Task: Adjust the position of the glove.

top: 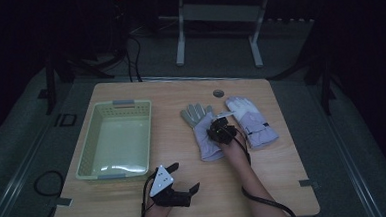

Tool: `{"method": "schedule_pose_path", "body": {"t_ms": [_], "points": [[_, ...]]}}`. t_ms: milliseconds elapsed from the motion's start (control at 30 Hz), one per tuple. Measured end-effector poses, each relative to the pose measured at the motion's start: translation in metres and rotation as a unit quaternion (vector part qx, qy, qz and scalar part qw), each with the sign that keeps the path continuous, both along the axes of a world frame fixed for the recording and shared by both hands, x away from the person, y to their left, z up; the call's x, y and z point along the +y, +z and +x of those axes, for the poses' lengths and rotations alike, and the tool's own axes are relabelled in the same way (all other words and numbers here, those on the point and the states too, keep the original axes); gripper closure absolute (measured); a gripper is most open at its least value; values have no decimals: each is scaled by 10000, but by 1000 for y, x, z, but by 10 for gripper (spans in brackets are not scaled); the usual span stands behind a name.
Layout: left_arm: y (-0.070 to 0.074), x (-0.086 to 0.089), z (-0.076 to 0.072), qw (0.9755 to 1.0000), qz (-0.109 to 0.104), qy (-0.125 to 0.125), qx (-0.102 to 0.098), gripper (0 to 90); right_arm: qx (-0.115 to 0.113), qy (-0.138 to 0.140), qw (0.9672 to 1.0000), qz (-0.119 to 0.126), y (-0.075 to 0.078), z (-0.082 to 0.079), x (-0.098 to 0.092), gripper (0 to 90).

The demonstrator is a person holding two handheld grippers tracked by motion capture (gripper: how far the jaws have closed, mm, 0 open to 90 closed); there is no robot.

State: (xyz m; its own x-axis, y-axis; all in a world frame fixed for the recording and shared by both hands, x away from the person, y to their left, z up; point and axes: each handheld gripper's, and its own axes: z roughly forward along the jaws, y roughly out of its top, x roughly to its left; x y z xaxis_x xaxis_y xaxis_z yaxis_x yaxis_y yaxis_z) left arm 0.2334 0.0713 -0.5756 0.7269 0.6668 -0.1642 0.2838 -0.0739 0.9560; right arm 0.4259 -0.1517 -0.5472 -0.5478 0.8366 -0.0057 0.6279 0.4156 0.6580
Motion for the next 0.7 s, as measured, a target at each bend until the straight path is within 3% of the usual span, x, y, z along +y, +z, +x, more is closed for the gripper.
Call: {"method": "schedule_pose_path", "body": {"t_ms": [100, 167, 367, 433, 567, 700], "points": [[0, 0, 0, 10000, -7, -10, 17, 15, 79, -135, 9994, 320, 2, -3, -2, 861], [0, 1, 0, 10000, -17, -13, 21, 15, 76, -183, 9990, 400, 6, -6, -2, 867], [0, 0, 0, 10000, -2, -1, 6, 15, -107, -436, 9960, 774, 22, -26, -4, 871], [0, 0, 0, 10000, -2, 1, 2, 15, -118, -461, 9938, 1002, 29, -33, -5, 871], [0, 0, 0, 10000, -7, 6, -4, 15, -390, -437, 9933, 1000, 41, -51, -5, 871], [0, 0, 0, 10000, 8, 12, -20, 15, -429, -571, 9911, 1126, 45, -64, -9, 871]]}}
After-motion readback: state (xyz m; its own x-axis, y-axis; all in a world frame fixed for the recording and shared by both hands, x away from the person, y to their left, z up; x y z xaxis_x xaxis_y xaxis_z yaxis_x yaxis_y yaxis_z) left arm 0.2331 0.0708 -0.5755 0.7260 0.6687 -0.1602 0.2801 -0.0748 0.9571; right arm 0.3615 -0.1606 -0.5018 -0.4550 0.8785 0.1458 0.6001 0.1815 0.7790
